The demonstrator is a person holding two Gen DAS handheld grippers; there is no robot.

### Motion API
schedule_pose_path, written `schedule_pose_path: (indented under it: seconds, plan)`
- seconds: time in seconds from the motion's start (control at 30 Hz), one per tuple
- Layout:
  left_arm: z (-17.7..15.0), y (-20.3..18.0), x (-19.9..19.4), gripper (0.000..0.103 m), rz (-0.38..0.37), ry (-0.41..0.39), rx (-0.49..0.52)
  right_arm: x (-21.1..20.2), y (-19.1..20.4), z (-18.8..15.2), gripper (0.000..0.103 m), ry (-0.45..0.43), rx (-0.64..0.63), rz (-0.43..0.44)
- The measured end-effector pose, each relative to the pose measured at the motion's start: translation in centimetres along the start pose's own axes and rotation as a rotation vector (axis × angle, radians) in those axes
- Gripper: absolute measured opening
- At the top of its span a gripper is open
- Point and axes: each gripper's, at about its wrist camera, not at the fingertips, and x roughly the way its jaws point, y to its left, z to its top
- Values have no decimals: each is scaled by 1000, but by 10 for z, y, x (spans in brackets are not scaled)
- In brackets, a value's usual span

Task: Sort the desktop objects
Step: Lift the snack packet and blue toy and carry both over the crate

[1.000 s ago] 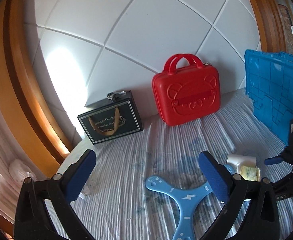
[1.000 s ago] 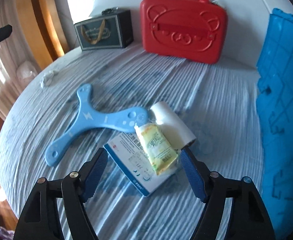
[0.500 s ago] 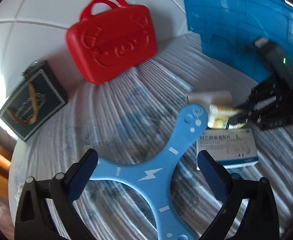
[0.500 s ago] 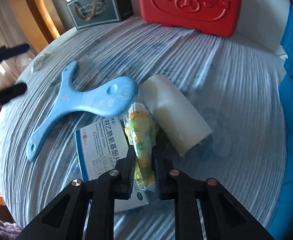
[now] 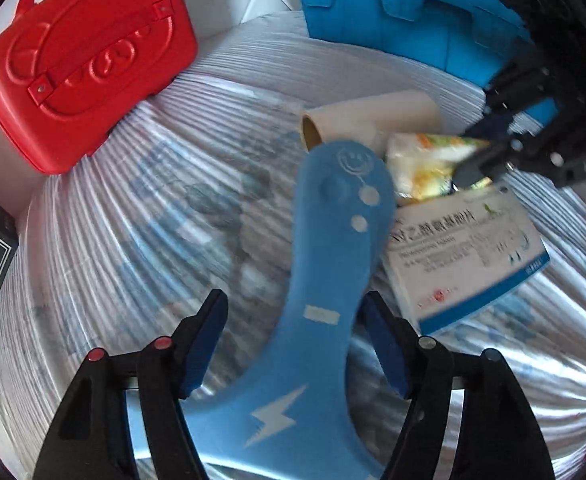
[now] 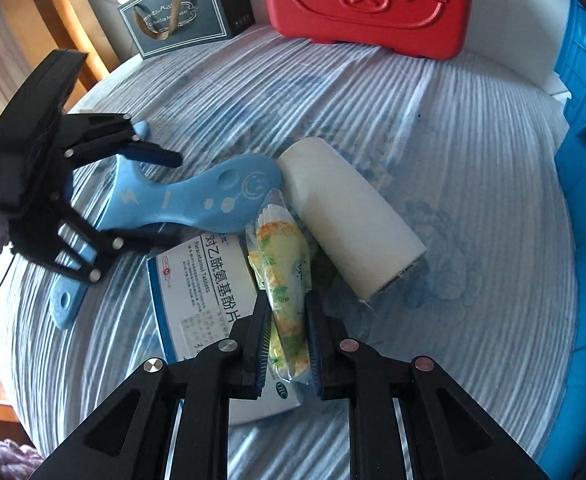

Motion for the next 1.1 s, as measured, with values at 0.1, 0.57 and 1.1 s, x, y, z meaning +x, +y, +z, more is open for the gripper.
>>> schedule_pose_path:
  seconds: [0.1,0.57,1.1]
  plan:
    - [2,6,1,41,-31,-36,-82,2,1,1,17,2,2,1]
    - [4,-29,-117,33,299,-170,-242,-60,36,9,16,-148,-61,-30]
    - [89,-110,-265,11,471,-452,-133,-263,81,-19,16,-553,13,-178]
